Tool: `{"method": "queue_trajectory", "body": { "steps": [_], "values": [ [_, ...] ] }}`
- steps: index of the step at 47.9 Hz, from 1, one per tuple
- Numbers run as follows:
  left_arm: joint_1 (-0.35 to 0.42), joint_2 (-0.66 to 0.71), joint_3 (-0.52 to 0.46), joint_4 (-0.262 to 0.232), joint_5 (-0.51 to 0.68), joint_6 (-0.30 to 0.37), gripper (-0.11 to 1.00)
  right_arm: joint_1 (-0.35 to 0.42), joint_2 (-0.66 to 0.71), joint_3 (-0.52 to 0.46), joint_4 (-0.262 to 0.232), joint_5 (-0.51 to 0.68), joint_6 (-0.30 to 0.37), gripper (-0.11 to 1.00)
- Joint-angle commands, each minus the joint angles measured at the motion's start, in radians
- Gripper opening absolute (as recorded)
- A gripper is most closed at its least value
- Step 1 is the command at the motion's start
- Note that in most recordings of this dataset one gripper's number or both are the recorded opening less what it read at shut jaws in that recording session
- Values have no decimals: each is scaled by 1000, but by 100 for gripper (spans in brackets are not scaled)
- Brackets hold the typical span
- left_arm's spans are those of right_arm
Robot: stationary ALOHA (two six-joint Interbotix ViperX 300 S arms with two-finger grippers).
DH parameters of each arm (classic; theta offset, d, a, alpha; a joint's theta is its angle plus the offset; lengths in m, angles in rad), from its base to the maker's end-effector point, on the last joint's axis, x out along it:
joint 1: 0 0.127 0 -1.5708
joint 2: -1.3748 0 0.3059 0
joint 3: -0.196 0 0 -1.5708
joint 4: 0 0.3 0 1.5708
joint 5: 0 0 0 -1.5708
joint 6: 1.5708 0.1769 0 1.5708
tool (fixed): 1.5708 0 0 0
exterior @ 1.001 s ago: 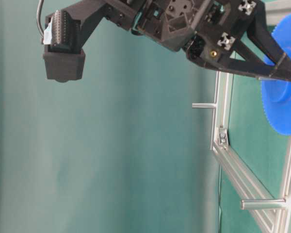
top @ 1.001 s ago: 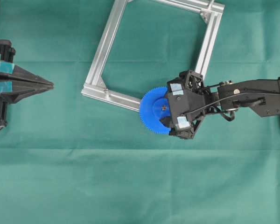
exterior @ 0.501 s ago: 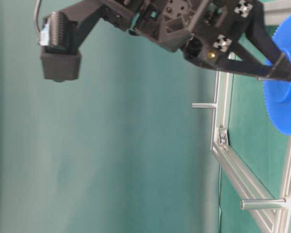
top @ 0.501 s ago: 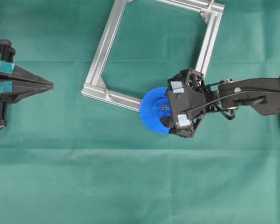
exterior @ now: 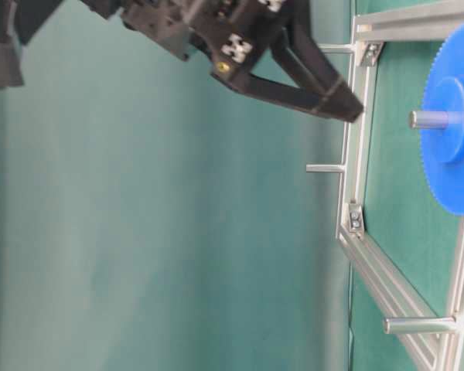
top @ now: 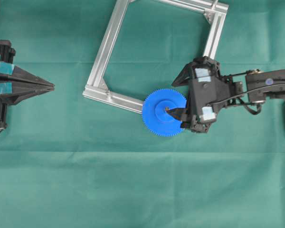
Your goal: Find the location of the shaft and insert the gear.
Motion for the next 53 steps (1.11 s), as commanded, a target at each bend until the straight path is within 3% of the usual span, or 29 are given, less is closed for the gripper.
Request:
{"method": "queue_trajectory", "body": {
  "steps": [1, 53],
  "values": [
    [3, 6, -31, -2, -5, -2, 1, 0, -29, -5, -3, 0, -2, 84],
    [3, 6, -32, -2, -3, -2, 1, 34, -255, 221, -3, -5, 2, 84]
  ]
}}
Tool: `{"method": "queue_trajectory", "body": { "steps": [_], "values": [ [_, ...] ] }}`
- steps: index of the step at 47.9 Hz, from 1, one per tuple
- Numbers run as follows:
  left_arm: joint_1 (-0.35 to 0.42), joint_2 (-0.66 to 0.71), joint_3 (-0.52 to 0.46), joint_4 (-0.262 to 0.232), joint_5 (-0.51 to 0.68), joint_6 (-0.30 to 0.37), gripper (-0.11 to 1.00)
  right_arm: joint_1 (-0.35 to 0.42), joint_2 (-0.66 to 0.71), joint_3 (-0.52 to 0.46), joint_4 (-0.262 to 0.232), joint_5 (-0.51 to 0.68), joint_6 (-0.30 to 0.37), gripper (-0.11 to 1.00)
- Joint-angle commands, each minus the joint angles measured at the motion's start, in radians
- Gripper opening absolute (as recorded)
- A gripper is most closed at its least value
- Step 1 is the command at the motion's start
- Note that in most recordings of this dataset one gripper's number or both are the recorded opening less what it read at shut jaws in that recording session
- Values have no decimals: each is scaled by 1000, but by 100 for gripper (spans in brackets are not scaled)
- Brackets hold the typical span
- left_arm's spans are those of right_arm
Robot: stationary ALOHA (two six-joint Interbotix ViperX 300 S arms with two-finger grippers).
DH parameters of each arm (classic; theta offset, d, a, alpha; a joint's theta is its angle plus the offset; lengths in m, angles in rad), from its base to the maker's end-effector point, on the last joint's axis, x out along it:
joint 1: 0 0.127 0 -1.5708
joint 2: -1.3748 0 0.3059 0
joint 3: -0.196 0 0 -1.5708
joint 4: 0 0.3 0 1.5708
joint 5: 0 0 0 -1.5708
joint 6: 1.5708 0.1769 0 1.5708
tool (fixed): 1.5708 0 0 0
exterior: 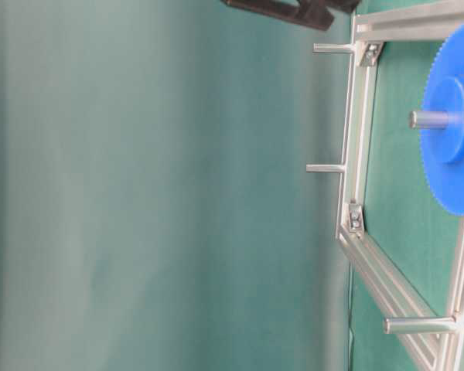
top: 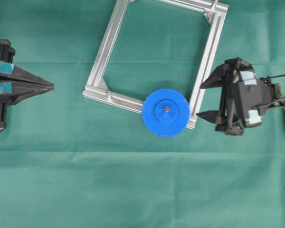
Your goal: Find the location of the shaft and insert the gear.
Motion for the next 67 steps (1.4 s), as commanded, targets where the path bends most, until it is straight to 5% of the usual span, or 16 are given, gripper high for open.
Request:
{"method": "queue_trajectory", "body": {
  "steps": [1, 67],
  "values": [
    [3, 6, -29, -2, -5, -2, 1, 6, -29, 5, -2, -6, 2, 84],
    [3, 6, -29, -2, 0, -2, 1, 32, -83, 89, -2, -40, 2, 84]
  ]
}}
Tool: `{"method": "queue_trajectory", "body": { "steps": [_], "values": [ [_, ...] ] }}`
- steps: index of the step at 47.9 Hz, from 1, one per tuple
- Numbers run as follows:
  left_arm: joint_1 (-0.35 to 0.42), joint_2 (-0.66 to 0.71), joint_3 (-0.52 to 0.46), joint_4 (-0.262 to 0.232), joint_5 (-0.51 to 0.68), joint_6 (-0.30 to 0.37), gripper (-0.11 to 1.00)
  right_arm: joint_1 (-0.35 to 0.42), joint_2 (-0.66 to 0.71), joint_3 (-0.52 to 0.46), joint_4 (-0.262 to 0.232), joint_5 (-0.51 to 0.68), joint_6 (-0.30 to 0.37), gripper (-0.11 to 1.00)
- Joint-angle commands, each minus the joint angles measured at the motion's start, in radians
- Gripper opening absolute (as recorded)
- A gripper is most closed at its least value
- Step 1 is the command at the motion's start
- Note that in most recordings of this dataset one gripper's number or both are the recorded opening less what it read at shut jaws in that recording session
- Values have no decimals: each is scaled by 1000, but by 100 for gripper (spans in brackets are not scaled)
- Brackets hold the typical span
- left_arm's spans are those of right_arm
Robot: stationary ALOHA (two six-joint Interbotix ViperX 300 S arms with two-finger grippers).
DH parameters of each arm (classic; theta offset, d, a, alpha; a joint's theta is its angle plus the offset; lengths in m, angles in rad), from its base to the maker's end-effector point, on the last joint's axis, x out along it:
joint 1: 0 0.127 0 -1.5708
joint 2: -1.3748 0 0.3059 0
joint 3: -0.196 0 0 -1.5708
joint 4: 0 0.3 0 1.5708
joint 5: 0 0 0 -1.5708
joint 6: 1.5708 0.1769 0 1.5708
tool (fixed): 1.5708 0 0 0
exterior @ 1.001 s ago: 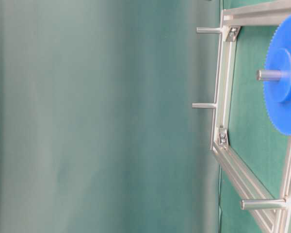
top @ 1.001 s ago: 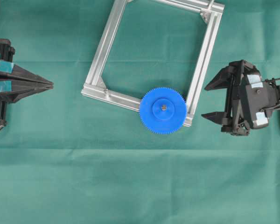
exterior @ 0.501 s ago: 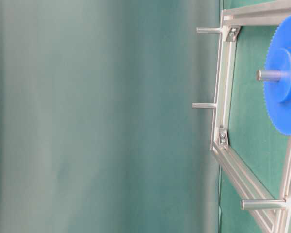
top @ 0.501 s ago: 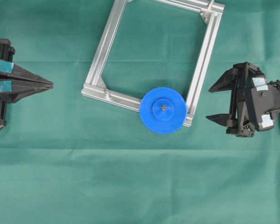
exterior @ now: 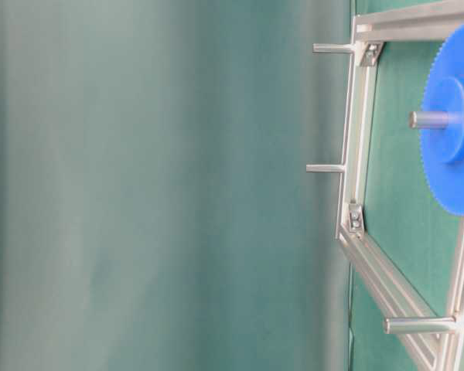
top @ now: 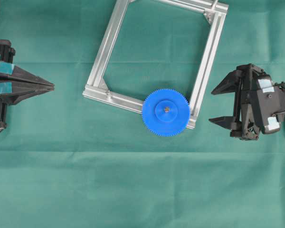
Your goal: Find the location of the shaft and insert the gear.
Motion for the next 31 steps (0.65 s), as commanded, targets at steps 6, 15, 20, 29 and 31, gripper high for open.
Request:
{"method": "queue_trajectory", "body": {
  "steps": [6, 15, 20, 29, 31],
  "values": [
    [3, 6, -29, -2, -5, -2, 1, 2, -9, -8, -2, -12, 2, 84],
    [3, 6, -29, -2, -5, -2, 1, 2, -9, -3, -2, -15, 2, 84],
    [3, 6, -29, -2, -5, 0, 1, 3, -9, -2, -2, -17, 2, 83],
    [3, 5, -29, -2, -5, -2, 1, 3, -9, 2, -2, -18, 2, 83],
    [3, 6, -29, -2, -5, 0, 1, 3, -9, 3, -2, -20, 2, 83]
  ]
}}
